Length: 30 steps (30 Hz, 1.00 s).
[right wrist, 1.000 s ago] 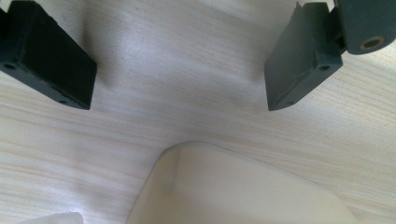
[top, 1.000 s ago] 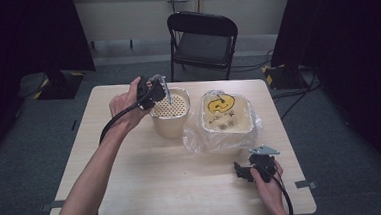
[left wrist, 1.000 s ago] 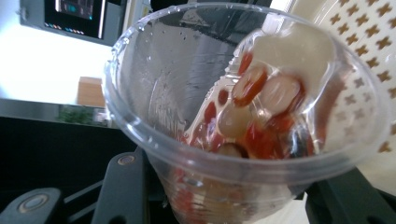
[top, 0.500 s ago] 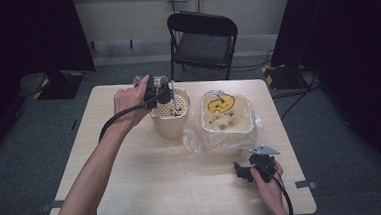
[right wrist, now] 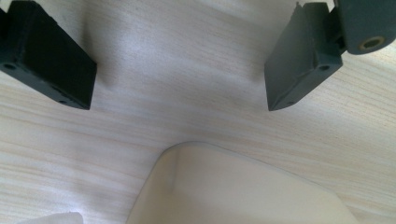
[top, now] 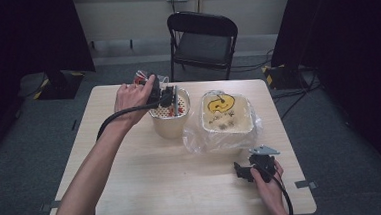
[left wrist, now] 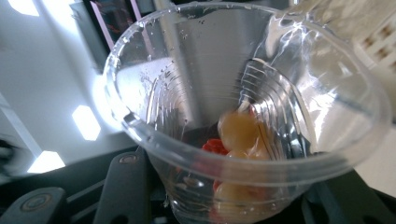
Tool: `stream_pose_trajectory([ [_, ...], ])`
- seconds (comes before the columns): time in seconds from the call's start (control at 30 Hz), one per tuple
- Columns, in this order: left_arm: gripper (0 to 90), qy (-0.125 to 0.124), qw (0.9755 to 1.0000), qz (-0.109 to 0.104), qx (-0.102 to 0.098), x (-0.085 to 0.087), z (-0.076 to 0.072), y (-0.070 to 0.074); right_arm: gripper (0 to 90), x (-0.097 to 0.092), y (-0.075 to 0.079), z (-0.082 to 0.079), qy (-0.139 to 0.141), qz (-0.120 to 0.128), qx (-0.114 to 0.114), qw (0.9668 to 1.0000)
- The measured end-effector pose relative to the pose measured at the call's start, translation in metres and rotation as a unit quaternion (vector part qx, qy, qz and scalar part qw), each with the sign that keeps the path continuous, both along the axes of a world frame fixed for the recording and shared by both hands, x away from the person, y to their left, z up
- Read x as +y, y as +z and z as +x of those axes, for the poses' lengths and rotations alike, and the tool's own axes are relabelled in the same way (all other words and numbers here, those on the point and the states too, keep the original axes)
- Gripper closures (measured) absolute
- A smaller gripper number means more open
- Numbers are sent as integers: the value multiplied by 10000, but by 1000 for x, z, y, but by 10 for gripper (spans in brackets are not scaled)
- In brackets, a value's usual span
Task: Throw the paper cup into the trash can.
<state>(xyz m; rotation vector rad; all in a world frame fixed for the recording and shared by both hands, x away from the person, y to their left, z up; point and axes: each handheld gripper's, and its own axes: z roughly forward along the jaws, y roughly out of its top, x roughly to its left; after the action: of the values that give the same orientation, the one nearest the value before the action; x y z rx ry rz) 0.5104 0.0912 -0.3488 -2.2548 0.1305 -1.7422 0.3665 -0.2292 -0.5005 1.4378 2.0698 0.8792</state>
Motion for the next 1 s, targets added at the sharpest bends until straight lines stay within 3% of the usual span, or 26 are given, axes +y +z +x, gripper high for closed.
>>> stream_pose_trajectory([
  [0.03, 517, 0, 10000, 0, 0, 0, 0, 0, 83, 0, 0, 0, 0, -2, 0, 10000],
  [0.1, 518, -95, 9995, 276, -93, -3, -1, -1, 83, 0, 0, 0, 0, -1, 1, 10000],
  [0.13, 518, -90, 9997, 217, -32, -4, -1, -1, 83, 0, 0, 0, 0, -2, 1, 10000],
  [0.23, 520, -63, 9986, 507, -106, -6, -2, 0, 83, 0, 0, 0, 0, -2, 0, 10000],
  [0.33, 521, -120, 9943, 1025, -264, -8, -2, -2, 83, 0, 0, 0, 0, -2, 0, 10000],
  [0.4, 523, -103, 9930, 1118, -361, -9, -2, 0, 83, 0, 0, 0, 1, -2, -1, 10000],
  [0.5, 524, -81, 9927, 1162, -323, -9, -1, 0, 83, 0, 0, 0, 0, -1, 1, 10000],
  [0.53, 524, -124, 9913, 1264, -358, -8, -1, -2, 83, 0, 0, 0, 0, -2, 0, 10000],
  [0.57, 525, -128, 9881, 1481, -384, -8, -2, -5, 83, 0, 0, 0, -1, -1, 0, 10000],
  [0.6, 525, -124, 9896, 1410, -240, -8, -2, -5, 83, 0, 0, 0, 0, -2, 0, 10000],
  [0.63, 525, -136, 9896, 1408, -273, -8, -3, -6, 83, 0, 0, 0, 1, 0, 0, 10000],
  [0.67, 527, -196, 9872, 1520, -442, -6, -2, -9, 83, 0, 0, 0, 1, -1, 1, 10000],
  [0.7, 528, -139, 9868, 1579, -336, -6, -2, -9, 83, 0, 0, 0, 1, -1, 1, 10000],
  [0.77, 531, -125, 9868, 1582, -333, -6, -2, -10, 83, 0, 0, 0, 0, -1, 2, 10000],
  [0.8, 536, -119, 9811, 1849, -565, -5, -2, -12, 83, 0, 0, 0, 0, 1, 1, 10000],
  [0.83, 536, -94, 9857, 1644, -350, -5, -2, -11, 83, 0, 0, 0, 1, -1, 1, 10000],
  [0.9, 536, -84, 9892, 1423, -354, -4, -3, -10, 83, 0, 0, 0, 0, 1, 1, 10000],
  [0.93, 536, -9, 9952, 977, -107, -5, -3, -5, 83, 0, 0, 0, 0, 0, 1, 10000],
  [0.97, 535, -9, 9952, 977, -107, -5, -3, -5, 83, 0, 0, 0, 0, 0, 1, 10000],
  [1.0, 535, 39, 9977, 675, -66, -5, -2, -2, 83, 0, 0, 0, 0, 0, 1, 10000],
])
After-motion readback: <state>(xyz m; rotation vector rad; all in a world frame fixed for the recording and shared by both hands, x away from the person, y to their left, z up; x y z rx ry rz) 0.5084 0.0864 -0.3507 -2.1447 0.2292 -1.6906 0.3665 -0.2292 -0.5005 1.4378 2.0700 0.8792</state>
